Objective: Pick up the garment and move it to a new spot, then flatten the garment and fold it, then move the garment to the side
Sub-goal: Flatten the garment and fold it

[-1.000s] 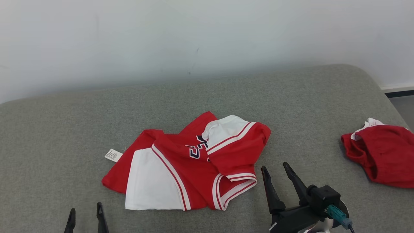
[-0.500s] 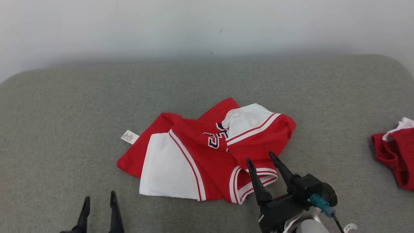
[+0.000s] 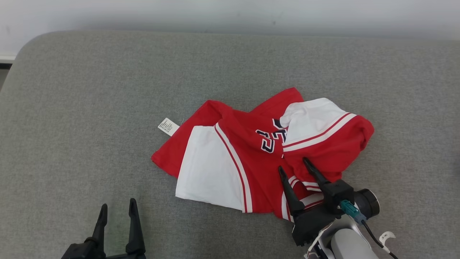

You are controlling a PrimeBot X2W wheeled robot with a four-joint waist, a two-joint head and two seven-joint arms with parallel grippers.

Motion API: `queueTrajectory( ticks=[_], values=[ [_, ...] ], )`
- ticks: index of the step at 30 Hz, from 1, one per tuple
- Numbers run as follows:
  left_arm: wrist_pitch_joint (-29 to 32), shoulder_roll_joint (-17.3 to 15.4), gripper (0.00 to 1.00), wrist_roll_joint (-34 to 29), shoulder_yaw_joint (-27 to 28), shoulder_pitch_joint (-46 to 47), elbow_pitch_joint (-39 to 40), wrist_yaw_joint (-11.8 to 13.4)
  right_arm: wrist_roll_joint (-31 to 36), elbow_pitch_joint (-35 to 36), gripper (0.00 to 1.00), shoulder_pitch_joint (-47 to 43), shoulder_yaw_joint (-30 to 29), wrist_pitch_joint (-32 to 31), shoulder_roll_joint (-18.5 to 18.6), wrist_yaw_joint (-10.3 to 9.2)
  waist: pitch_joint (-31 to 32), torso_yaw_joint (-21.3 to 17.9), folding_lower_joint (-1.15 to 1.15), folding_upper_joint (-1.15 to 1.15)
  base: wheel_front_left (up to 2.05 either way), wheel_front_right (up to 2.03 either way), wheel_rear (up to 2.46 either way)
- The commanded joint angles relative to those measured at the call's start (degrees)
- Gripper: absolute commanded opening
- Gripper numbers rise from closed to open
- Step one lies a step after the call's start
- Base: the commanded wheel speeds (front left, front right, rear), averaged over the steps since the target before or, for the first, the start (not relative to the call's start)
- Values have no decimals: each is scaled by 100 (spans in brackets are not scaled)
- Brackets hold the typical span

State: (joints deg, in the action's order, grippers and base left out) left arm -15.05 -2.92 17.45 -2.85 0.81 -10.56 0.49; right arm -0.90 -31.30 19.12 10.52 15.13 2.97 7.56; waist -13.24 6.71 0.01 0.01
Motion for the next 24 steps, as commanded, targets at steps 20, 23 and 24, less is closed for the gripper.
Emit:
queueTrajectory(
  ticks=[20,23,24],
  values=[
    [-18,6,100,81,58,4,-164,-93,166,452,0,232,-1012,-2,32,-14,80,-31,-1,-1,0,0,0],
    [-18,4,100,72,42,14,-183,-121,364,555,0,599,-1279,-1,380,-14,91,-16,-1,-1,0,0,0],
    [-18,6,100,70,31,22,-191,-130,452,545,0,780,-1338,-1,519,-14,84,-10,-1,-1,0,0,0]
  ],
)
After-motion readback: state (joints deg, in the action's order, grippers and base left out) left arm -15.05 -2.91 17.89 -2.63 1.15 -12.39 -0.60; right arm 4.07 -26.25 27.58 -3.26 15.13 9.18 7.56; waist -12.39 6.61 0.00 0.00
